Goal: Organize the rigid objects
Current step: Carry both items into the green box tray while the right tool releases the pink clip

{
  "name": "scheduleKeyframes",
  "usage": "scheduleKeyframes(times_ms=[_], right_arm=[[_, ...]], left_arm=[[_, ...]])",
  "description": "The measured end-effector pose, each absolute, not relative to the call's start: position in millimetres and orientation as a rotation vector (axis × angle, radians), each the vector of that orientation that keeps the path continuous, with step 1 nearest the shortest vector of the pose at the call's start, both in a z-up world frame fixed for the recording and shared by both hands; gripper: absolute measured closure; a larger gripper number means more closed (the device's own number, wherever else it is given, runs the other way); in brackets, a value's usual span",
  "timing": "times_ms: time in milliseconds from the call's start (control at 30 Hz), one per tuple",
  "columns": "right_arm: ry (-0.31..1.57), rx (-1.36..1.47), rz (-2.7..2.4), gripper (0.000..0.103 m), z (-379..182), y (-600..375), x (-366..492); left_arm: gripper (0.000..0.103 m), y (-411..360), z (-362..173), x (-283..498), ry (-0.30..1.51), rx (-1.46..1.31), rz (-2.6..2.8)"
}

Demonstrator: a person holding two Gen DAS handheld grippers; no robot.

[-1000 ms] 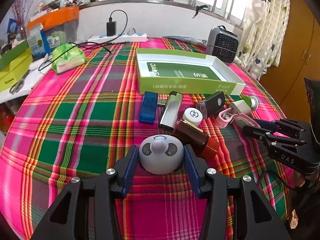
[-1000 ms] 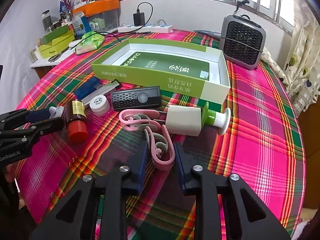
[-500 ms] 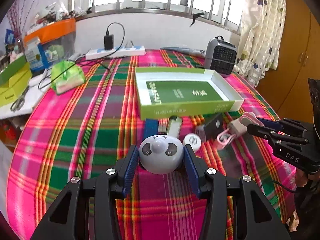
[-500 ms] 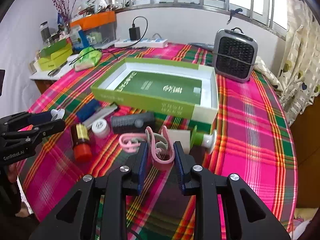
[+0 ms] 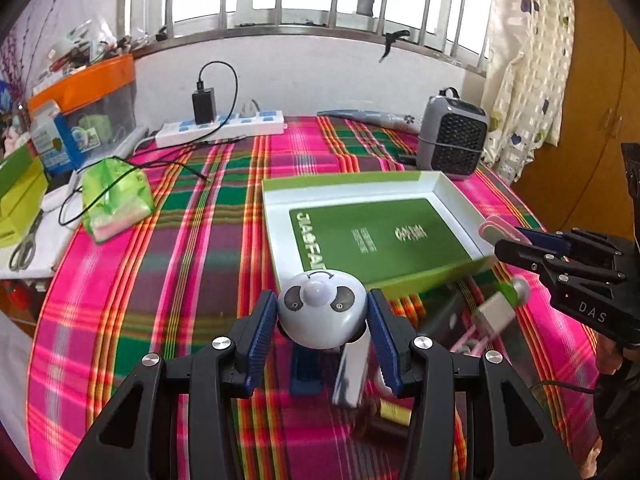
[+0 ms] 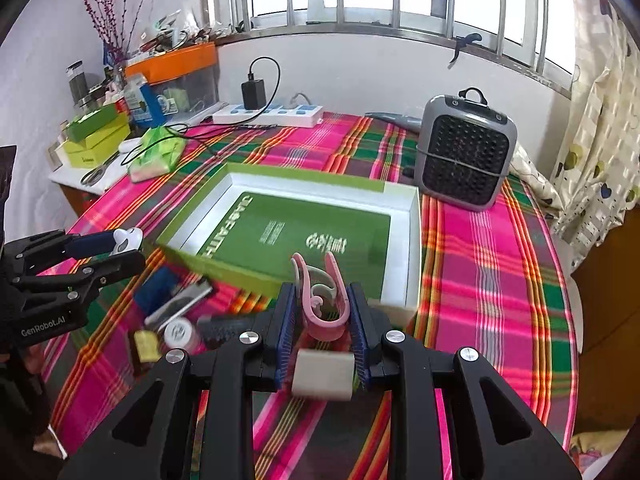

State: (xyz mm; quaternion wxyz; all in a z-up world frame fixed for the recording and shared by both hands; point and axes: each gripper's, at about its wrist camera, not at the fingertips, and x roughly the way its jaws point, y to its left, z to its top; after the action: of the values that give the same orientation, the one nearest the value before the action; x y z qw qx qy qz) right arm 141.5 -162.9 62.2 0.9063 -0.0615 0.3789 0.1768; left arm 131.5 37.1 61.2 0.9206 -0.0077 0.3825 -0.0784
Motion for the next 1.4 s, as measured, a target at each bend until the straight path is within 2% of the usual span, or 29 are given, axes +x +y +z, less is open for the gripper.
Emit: scheduleKeyframes(times_ms=[667,1400], right_arm=[[0.870,-0.107,0.316,0.076,39.2,-150.6,236.4],[0.939,-0.118,0.307,0.076,12.2,-150.2,270.6]], left_arm=[[0.058,25.6,42.1,229.6,0.854,0.000,-0.163],[0.057,15.6,19.7,256.7,0.898,0.035,-0.145]])
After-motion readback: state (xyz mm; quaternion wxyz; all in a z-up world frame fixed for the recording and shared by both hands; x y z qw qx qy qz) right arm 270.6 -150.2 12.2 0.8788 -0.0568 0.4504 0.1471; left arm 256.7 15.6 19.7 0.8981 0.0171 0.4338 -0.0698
